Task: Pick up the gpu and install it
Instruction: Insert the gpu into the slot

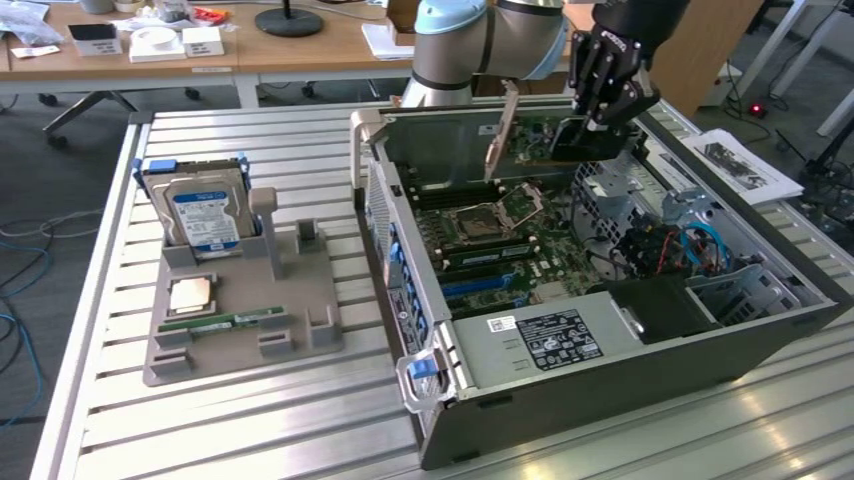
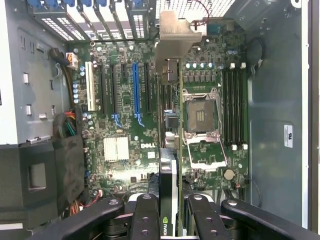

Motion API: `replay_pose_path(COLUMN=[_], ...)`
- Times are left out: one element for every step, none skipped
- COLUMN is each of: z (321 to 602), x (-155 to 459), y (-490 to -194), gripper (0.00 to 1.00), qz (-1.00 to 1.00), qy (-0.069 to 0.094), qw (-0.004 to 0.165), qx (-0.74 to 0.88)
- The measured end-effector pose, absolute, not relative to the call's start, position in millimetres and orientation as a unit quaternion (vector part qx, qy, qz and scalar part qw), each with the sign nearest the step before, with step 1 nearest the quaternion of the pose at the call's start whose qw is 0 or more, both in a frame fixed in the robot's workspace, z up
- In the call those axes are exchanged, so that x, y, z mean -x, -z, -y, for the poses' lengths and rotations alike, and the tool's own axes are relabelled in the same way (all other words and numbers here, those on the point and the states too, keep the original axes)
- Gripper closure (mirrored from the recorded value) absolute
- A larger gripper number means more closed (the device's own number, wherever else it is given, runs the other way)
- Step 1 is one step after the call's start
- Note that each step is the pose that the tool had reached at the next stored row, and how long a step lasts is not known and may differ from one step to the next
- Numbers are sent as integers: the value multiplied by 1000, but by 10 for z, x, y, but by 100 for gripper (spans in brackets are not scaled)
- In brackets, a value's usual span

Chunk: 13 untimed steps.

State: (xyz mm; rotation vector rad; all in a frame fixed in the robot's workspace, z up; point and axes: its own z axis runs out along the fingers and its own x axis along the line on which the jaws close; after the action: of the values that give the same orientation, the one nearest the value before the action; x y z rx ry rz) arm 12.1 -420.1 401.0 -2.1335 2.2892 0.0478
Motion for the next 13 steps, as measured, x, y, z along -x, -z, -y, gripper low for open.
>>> replay_pose_path(z=[4201,4201,4201,4201,4201,4200,4200,4200,4200,4200,4199,4199,4199], x=[-113,-106,-101,-96,-91,-85,-78,-72,-66,-59,-50,-42,-33], y=[-4010,-4010,-4010,-4010,-4010,-4010,-4010,-4010,-4010,-4010,-4010,-4010,-4010], gripper=[73,73,73,73,73,73,73,73,73,73,73,73,73], qz=[-731,-731,-731,-731,-731,-731,-731,-731,-731,-731,-731,-731,-731], qy=[-15,-15,-15,-15,-15,-15,-15,-15,-15,-15,-15,-15,-15], qw=[6,6,6,6,6,6,6,6,6,6,6,6,6], qx=[682,682,682,682,682,682,682,682,682,682,682,682,682])
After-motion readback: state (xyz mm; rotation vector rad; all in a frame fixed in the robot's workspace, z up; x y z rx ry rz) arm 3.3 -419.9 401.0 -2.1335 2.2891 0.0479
